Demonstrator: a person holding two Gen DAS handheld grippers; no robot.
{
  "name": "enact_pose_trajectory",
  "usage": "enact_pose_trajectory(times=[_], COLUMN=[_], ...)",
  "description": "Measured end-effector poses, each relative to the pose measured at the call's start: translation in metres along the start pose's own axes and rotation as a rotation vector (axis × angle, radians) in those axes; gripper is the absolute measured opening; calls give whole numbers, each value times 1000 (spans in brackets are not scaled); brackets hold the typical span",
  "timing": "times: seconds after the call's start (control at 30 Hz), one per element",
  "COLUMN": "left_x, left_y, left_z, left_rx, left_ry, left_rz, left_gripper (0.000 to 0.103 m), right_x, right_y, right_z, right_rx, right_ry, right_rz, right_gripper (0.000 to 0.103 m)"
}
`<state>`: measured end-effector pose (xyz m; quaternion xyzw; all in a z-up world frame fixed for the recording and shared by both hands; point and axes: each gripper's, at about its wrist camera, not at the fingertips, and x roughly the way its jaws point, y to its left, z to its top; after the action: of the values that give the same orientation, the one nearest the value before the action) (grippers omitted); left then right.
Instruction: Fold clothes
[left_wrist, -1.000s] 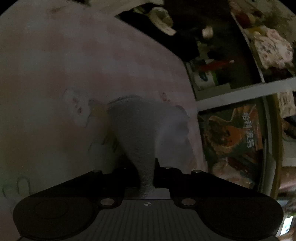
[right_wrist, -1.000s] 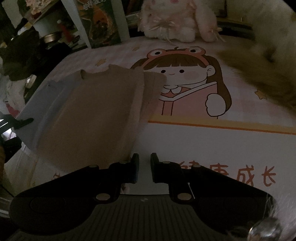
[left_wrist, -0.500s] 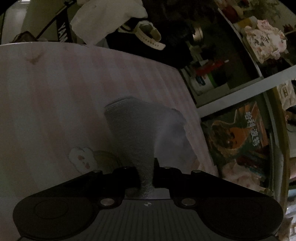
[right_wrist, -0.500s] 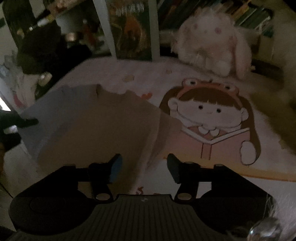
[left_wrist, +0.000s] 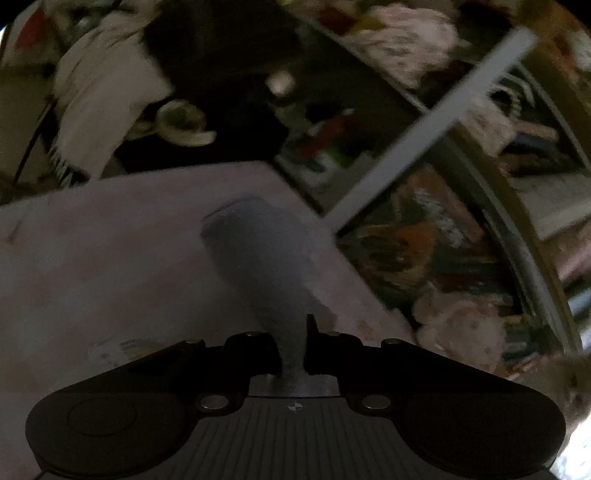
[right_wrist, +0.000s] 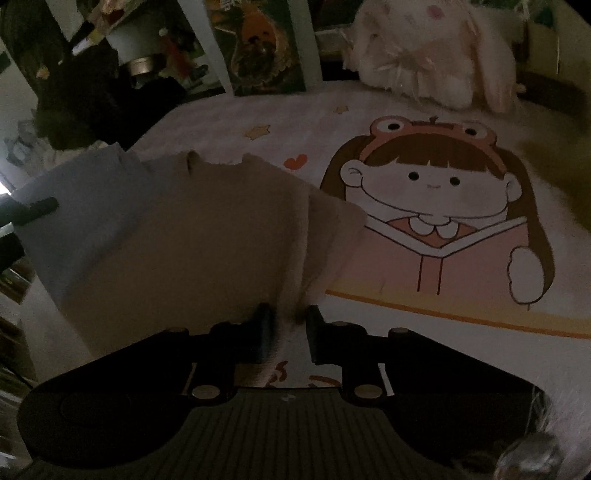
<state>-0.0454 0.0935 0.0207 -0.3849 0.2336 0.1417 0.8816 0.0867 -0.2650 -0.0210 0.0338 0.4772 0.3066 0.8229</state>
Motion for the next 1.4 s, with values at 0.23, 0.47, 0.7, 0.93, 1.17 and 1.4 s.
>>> enact_pose_trajectory(times=[0.23, 0.47, 0.7, 0.93, 1.17, 1.4], left_x=[-13, -21, 3, 8, -21, -10], left_y=[-59, -124, -171, -163, -155, -160], left_z=[-13, -55, -171, -208, -189, -205], left_rx=[174, 447, 927, 1151, 1110, 1258], left_ry=[-25, -15, 209, 251, 233, 176], left_rz=[-21, -17, -18, 14, -33, -22], left_gripper=[9, 9, 22, 31, 60, 67], right_x=[2, 4, 5, 6, -15, -26], right_y=[-11, -17, -21, -27, -51, -59], right_z=[1, 2, 4, 7, 6, 7], right_rx=[9, -18, -27, -12, 131, 209], right_ry=[6, 10, 21, 37, 3, 8], right_rz=[63, 100, 133, 157, 170, 212], right_gripper=[19, 19, 19, 18, 34, 35])
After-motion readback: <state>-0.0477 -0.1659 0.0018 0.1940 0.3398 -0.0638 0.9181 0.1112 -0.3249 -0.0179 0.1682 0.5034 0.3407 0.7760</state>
